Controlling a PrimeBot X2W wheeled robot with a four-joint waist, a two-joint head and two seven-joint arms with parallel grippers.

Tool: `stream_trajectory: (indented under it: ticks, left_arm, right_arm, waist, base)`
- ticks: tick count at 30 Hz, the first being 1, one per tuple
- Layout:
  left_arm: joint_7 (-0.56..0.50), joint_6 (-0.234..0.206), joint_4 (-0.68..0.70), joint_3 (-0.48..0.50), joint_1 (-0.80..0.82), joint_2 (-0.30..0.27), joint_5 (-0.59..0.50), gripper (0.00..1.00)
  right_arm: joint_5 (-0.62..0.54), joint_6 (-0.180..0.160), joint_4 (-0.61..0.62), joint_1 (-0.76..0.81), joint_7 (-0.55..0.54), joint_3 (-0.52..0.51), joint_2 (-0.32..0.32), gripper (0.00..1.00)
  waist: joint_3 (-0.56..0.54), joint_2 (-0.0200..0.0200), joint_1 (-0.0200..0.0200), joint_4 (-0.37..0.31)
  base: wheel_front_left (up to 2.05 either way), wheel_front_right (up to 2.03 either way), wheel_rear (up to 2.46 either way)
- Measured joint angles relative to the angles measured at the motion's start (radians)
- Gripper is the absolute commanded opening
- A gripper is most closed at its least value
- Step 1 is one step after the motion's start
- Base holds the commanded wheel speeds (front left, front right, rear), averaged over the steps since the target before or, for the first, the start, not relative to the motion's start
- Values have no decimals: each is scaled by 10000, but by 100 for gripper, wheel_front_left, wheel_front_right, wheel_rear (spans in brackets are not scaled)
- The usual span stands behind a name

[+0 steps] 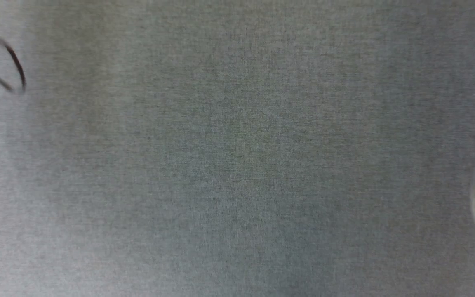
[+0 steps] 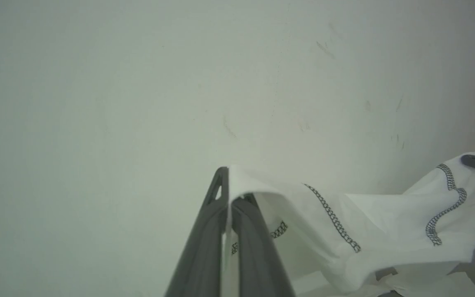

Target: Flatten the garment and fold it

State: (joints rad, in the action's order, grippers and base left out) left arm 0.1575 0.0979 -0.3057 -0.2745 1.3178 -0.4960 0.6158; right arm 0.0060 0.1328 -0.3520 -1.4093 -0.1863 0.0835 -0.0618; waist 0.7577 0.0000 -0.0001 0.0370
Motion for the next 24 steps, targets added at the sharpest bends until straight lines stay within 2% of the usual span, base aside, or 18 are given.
stream_trajectory:
  ticks: [3, 5, 9, 13, 20, 24]
  left_arm:
    - [4, -38, 1064, -8, -1396, -267, 86, 0]
    - [42, -251, 1850, -33, -2528, -414, 79, 0]
    - [221, -859, 3262, -173, -4922, -527, -38, 0]
    - [468, -1595, 4410, -311, -6963, -650, -451, 0]
    - [654, -2688, 5241, -842, -9855, -405, -901, 0]
    - [671, -3024, 5095, -1099, -11098, -209, -821, 0]
  right_arm:
    - [466, -2, 1407, 1481, -318, 75, -192, 0]
    - [746, -2, 2449, 2648, -539, 8, -226, 0]
    - [1122, -2, 4374, 5104, -959, -334, -178, 0]
    - [1373, -8, 5783, 7223, -1018, -683, -54, 0]
    - [1858, -10, 6784, 10309, -416, -1187, 86, 0]
    - [2592, -10, 6650, 11832, 117, -1463, 92, 0]
  waist:
    - [-352, 0, 0, 1]
    - [-603, 0, -1, -11]
    - [-1141, 0, -1, -49]
    - [-1688, 0, -2, -102]
    - [-2589, 0, -1, -174]
    - [-3101, 0, -1, -183]
  base:
    - [0, 0, 0]
    - [0, 0, 0]
    - [0, 0, 0]
    - [0, 0, 0]
    - [0, 0, 0]
    - [0, 0, 0]
